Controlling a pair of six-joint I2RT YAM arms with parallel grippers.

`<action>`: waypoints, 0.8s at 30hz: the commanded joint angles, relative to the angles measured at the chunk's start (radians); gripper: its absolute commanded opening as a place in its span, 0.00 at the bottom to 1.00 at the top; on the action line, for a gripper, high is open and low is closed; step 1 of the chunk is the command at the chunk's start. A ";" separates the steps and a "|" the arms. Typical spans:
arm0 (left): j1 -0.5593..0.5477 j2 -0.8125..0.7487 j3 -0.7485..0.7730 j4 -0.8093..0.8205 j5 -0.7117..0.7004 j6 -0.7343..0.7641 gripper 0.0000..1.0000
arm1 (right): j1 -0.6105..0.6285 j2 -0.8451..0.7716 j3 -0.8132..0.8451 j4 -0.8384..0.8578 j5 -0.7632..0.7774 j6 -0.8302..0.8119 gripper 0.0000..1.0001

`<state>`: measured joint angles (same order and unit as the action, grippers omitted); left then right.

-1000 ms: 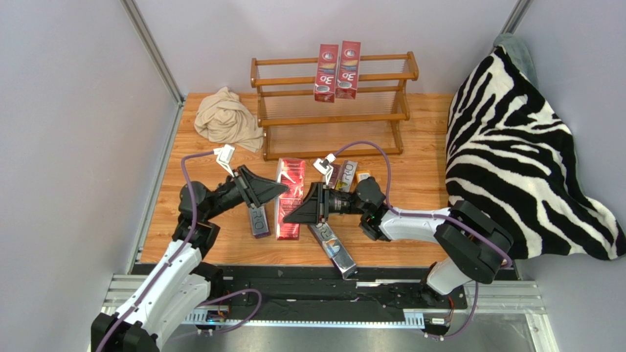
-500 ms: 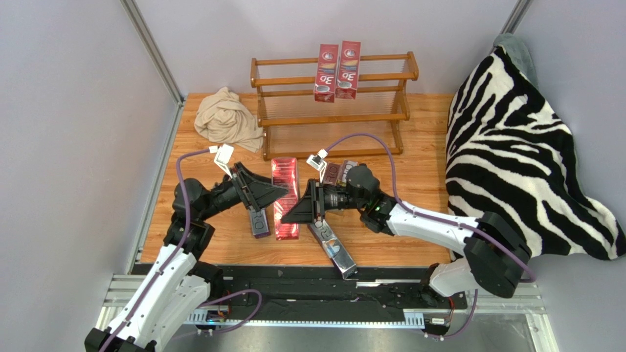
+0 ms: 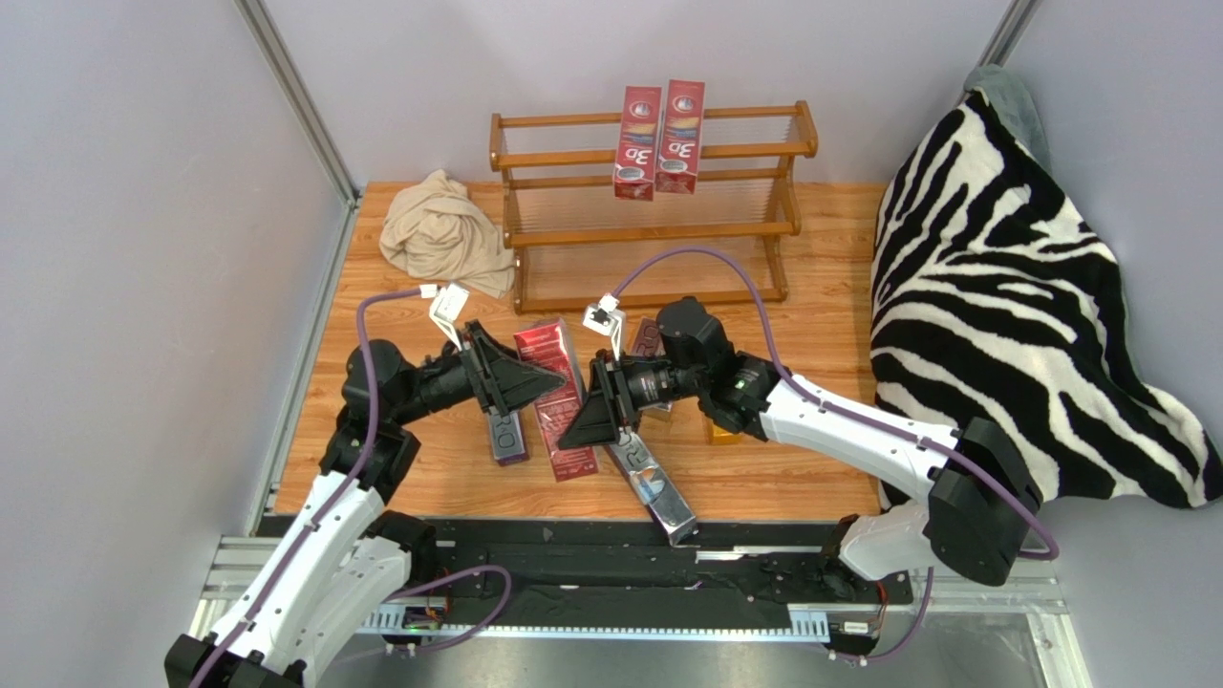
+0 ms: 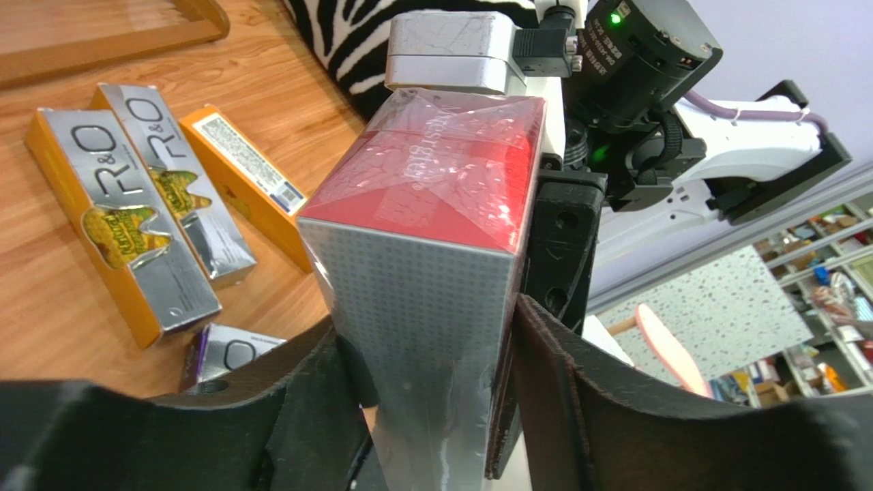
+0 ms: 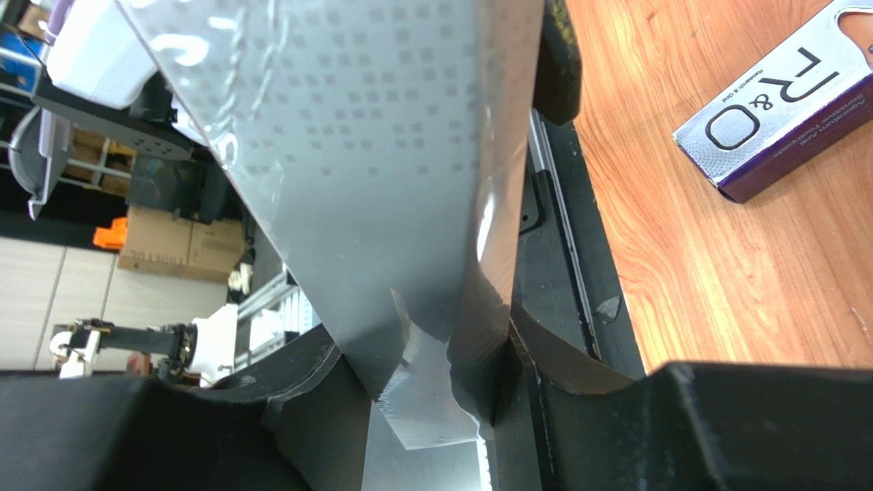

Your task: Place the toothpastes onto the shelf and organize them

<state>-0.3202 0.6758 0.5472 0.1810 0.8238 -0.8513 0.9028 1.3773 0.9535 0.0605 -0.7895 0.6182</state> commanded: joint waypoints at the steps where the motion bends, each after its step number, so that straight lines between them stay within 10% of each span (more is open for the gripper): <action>1: -0.005 -0.015 0.000 0.064 0.035 0.003 0.50 | 0.005 0.005 0.062 -0.057 -0.011 -0.058 0.35; 24: -0.005 -0.030 0.092 0.336 -0.175 -0.227 0.42 | 0.005 -0.593 -0.202 0.011 0.562 0.104 0.95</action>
<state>-0.3214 0.6411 0.5663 0.3546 0.7181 -1.0069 0.9039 0.8917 0.8135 -0.0425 -0.3698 0.6331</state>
